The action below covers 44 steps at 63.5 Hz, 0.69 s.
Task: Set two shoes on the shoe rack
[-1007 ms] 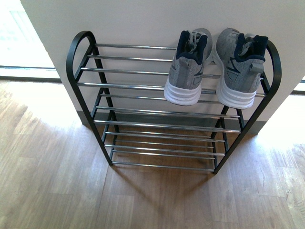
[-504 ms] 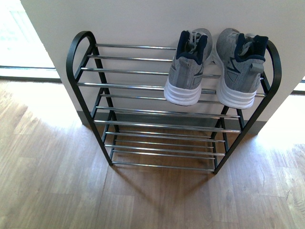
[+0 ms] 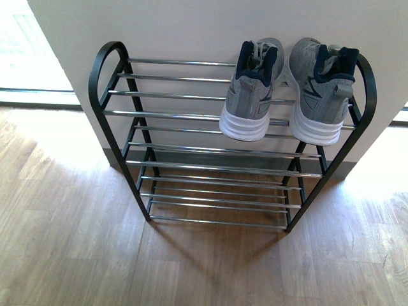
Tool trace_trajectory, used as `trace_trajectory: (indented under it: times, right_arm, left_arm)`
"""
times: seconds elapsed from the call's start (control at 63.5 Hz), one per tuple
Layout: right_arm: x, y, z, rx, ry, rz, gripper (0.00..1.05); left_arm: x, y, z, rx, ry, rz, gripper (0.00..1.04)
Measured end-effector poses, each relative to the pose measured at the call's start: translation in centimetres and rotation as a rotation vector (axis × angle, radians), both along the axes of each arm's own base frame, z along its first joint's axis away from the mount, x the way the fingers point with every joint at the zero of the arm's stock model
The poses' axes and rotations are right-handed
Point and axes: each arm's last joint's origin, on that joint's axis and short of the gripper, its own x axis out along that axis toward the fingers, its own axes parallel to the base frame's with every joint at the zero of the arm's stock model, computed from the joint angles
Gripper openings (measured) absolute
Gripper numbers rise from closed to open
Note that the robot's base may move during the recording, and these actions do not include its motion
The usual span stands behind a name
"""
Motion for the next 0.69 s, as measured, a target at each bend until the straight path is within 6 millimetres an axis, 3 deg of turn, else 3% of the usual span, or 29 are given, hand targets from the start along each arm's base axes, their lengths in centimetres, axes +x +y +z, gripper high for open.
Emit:
trace_trajectory:
  times: [0.331,0.63,0.693]
  right_arm:
    - [0.0,0.0,0.0,0.0,0.0,0.0,0.96]
    - [0.0,0.0,0.0,0.0,-0.001,0.0,0.96]
    - [0.0,0.0,0.0,0.0,-0.001,-0.001,0.96]
  left_arm:
    - [-1.3,0.0,-0.4,0.0,0.016,0.0,0.01]
    - [-1.4,0.0,-0.4,0.001,0.016,0.001,0.01]
    - [-1.4,0.0,-0.4,0.0,0.016,0.001,0.1]
